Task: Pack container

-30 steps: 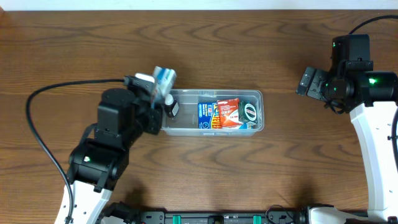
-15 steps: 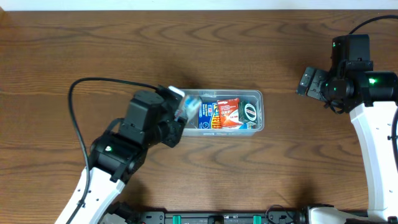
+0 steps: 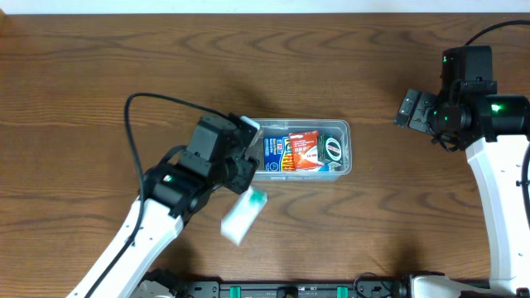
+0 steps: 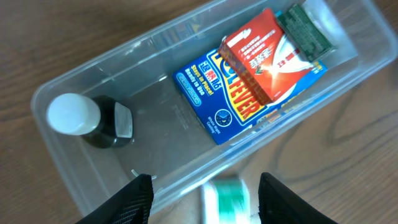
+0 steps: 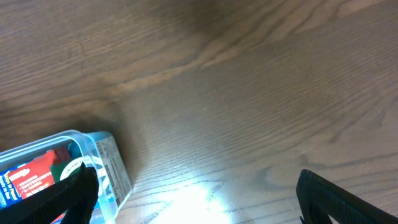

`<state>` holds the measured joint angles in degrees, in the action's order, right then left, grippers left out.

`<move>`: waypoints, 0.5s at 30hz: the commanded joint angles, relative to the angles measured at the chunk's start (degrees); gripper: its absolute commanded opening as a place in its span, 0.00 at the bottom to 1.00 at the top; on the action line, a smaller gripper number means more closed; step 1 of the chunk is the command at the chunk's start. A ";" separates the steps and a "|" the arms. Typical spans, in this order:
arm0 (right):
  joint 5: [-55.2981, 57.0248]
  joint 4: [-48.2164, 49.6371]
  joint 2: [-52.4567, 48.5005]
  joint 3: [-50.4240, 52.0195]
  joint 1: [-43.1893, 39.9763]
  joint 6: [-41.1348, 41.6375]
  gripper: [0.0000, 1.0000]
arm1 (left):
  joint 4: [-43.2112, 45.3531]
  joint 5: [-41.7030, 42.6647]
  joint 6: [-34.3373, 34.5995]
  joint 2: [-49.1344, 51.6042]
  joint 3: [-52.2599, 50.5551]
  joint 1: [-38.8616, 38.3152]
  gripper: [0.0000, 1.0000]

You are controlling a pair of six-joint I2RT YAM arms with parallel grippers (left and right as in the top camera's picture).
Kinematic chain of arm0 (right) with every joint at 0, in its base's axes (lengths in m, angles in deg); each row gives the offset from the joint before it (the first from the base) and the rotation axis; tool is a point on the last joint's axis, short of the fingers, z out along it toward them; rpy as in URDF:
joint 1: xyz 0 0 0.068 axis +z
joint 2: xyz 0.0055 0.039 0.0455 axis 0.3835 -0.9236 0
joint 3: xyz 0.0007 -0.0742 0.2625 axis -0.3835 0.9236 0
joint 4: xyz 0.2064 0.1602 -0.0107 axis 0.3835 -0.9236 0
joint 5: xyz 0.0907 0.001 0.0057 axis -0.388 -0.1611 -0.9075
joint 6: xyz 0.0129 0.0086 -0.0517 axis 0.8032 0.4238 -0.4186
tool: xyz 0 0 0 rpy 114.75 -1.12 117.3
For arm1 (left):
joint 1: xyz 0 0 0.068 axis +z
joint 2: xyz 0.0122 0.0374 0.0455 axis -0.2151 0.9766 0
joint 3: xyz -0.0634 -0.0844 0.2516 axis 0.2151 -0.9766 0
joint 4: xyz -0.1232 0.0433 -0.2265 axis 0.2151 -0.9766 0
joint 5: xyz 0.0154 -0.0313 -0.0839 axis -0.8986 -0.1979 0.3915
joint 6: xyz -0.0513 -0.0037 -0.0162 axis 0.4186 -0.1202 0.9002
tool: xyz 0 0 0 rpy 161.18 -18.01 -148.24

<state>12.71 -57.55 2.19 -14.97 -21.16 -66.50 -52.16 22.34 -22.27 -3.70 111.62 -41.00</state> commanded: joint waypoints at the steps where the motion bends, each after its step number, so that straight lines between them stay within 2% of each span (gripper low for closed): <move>1: 0.22 -0.04 -0.26 0.00 -0.24 0.15 0.99 | 1.18 0.57 -0.72 2.86 0.57 -0.13 0.56; 7: 0.22 -0.04 -0.26 0.00 -0.24 0.15 0.99 | 1.97 0.59 -0.28 4.92 0.59 -0.13 0.56; 15: 0.22 -0.04 -0.26 0.00 -0.24 0.15 0.99 | -0.57 0.59 0.76 -0.31 0.59 -0.13 0.56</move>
<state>12.69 -57.55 2.19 -14.97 -21.16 -66.50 -51.55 22.34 -21.92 -1.03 111.62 -41.00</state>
